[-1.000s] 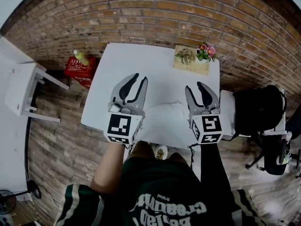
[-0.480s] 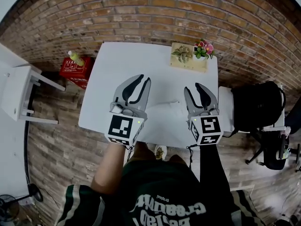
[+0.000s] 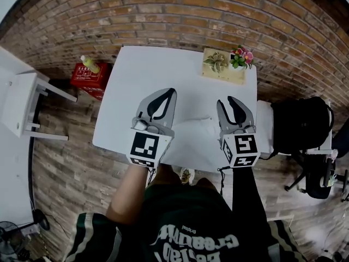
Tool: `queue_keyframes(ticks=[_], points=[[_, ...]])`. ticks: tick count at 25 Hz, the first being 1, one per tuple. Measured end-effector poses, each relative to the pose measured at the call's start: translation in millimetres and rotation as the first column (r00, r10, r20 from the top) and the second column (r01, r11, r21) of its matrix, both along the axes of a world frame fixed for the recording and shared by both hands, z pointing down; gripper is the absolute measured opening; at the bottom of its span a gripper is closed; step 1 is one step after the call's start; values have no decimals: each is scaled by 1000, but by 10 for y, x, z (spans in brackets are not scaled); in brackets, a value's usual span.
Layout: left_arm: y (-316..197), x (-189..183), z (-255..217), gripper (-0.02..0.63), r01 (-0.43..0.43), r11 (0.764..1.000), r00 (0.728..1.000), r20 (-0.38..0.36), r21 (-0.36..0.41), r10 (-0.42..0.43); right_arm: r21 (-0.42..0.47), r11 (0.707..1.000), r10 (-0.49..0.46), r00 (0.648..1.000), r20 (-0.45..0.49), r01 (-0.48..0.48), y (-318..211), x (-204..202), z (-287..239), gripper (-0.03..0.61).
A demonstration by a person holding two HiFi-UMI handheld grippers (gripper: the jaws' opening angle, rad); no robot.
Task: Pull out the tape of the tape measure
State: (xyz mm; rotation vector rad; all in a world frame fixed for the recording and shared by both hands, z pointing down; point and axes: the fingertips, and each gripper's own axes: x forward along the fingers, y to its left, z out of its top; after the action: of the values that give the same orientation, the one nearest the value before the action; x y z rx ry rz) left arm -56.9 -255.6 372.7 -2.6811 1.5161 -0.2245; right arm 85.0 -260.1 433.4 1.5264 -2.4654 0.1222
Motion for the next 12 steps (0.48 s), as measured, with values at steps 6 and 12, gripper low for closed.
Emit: queue_keyframes(ticks=[6, 12], points=[[-29, -56, 26, 6, 7, 1000, 1000, 1, -5, -7, -4, 999, -47, 999, -4, 47, 5, -117, 2, 14], [-43, -73, 62, 6, 7, 1000, 1000, 7, -13, -7, -10, 998, -57, 998, 1, 57, -30, -161, 35, 14]])
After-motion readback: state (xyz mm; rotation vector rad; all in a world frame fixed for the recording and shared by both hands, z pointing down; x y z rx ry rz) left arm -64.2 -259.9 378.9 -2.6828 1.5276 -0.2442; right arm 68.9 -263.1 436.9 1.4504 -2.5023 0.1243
